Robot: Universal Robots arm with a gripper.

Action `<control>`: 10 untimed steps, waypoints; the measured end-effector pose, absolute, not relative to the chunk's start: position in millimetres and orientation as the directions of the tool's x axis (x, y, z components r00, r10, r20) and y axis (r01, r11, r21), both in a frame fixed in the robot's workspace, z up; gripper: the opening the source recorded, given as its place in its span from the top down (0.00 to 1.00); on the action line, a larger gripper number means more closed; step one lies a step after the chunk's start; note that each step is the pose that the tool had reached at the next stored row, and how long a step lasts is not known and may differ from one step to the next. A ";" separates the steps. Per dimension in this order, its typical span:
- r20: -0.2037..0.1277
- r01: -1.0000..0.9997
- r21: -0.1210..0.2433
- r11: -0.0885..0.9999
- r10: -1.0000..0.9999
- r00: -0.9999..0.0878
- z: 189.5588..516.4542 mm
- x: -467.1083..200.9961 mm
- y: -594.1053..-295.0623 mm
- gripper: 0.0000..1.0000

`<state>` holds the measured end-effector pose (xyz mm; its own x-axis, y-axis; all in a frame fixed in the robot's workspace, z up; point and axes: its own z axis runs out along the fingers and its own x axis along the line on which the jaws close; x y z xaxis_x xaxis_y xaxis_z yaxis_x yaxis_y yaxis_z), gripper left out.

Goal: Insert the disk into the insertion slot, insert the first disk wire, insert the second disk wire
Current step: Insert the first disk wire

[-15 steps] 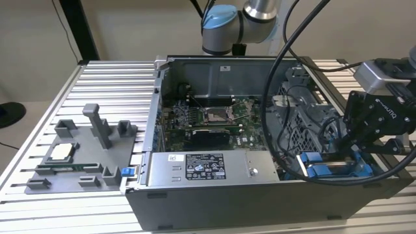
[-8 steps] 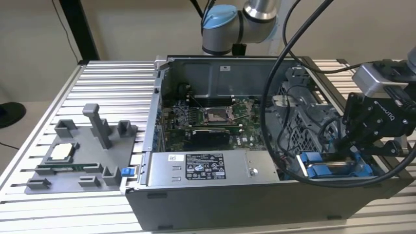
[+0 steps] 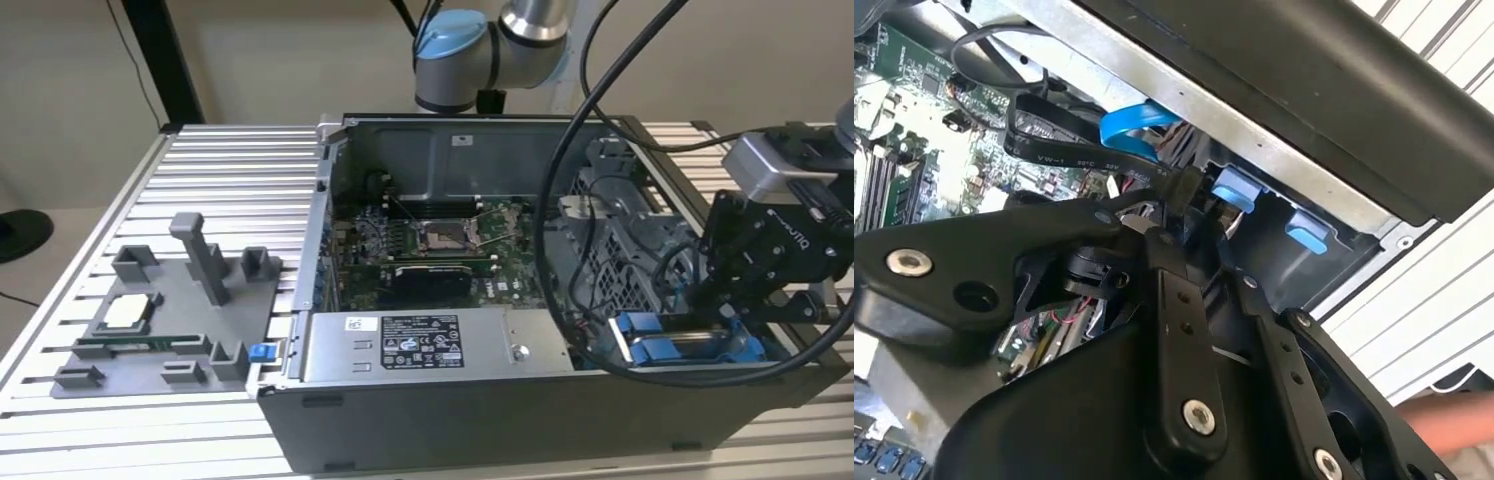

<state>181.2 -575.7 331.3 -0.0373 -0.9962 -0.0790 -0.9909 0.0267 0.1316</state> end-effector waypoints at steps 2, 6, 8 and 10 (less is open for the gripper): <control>-0.080 -0.991 0.132 0.027 -0.996 -0.037 334.6 181.2 -575.7 1.00; -0.079 -0.991 0.132 0.027 -0.996 -0.037 351.1 181.3 -575.7 1.00; -0.079 -0.991 0.132 0.027 -0.996 -0.037 359.9 181.3 -575.7 1.00; -0.079 -0.991 0.132 0.027 -0.996 -0.037 367.8 181.3 -575.7 1.00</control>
<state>181.3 -575.7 367.8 -0.0373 -0.9962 -0.0790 -0.9909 0.0267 0.1316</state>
